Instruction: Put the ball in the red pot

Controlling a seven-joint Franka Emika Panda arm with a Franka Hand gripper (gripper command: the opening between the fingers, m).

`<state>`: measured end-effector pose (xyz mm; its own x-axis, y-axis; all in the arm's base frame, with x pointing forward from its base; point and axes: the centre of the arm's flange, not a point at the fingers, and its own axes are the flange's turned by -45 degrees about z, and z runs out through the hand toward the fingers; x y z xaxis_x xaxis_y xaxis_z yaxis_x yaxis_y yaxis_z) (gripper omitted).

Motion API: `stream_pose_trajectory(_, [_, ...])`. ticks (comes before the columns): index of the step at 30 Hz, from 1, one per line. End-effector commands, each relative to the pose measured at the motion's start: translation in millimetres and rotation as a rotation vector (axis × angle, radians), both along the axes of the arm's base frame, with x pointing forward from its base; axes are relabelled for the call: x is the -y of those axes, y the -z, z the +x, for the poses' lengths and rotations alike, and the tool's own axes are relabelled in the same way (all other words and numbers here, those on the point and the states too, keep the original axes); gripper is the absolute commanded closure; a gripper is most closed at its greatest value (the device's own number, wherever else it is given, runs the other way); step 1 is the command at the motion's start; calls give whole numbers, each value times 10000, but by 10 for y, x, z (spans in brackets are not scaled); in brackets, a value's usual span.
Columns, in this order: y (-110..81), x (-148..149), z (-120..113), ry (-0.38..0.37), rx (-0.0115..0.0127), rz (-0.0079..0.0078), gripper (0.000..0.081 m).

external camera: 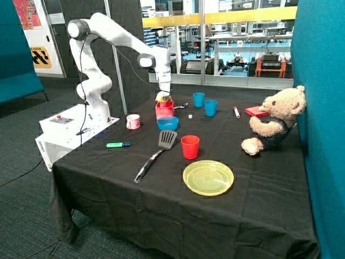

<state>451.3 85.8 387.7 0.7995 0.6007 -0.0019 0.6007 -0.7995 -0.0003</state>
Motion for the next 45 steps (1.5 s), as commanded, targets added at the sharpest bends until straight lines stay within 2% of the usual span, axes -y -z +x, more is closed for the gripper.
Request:
stream_pose_trajectory(1, [36,-227,-19,-332,17,9,808])
stream_pose_trajectory(17, [241,-359,-55,-484,17,9,808])
stream_pose_trajectory(34, [401,-314,54,-359,17,9,808])
stream_pose_trajectory(45, [525,-257,46,-227,17,9,808])
